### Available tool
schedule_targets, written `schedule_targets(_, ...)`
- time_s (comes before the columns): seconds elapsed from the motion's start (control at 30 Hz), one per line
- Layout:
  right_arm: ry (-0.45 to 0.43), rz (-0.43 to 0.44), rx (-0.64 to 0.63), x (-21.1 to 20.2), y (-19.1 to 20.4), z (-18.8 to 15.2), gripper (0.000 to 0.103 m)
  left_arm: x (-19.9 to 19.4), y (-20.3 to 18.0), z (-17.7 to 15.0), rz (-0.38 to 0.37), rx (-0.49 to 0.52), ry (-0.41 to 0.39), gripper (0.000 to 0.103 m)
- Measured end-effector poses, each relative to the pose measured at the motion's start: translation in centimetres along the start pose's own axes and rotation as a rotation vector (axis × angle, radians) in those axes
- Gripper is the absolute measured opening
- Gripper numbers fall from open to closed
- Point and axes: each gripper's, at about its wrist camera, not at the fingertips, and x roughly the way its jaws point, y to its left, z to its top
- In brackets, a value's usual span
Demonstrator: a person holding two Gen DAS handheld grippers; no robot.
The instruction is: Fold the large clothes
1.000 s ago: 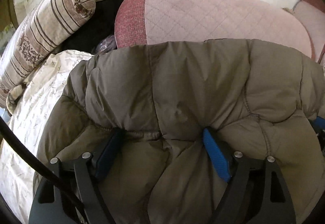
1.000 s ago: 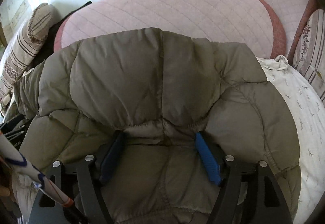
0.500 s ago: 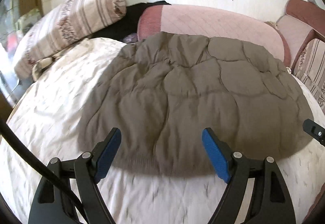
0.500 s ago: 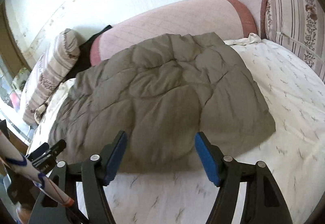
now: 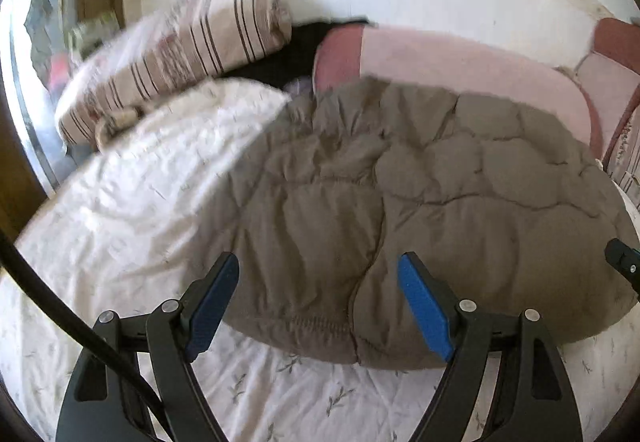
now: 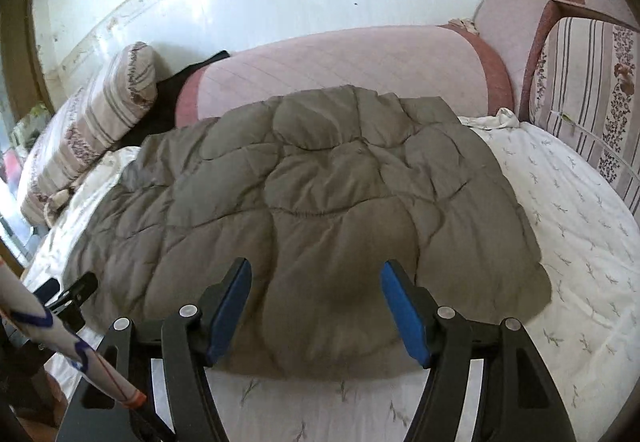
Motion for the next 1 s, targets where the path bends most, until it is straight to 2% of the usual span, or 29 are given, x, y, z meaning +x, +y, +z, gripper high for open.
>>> schedule_targets(0.2,0.048,-0.031,-0.029,3.2,0.4,-1.0,0.074,3.1,0.7,0.2,0.006,-0.026,0.061,0.082)
schedule_targets(0.4,0.049,-0.070,-0.087,4.4,0.9,-1.7,0.076,3.9,-0.1,-0.1,0.031,-0.006,0.048,0.082)
schedule_targets(1.0,0.064,-0.072,-0.094,4.7,0.9,-1.9,0.077,4.3,-0.4,-0.3,0.052,0.004,0.039,0.082)
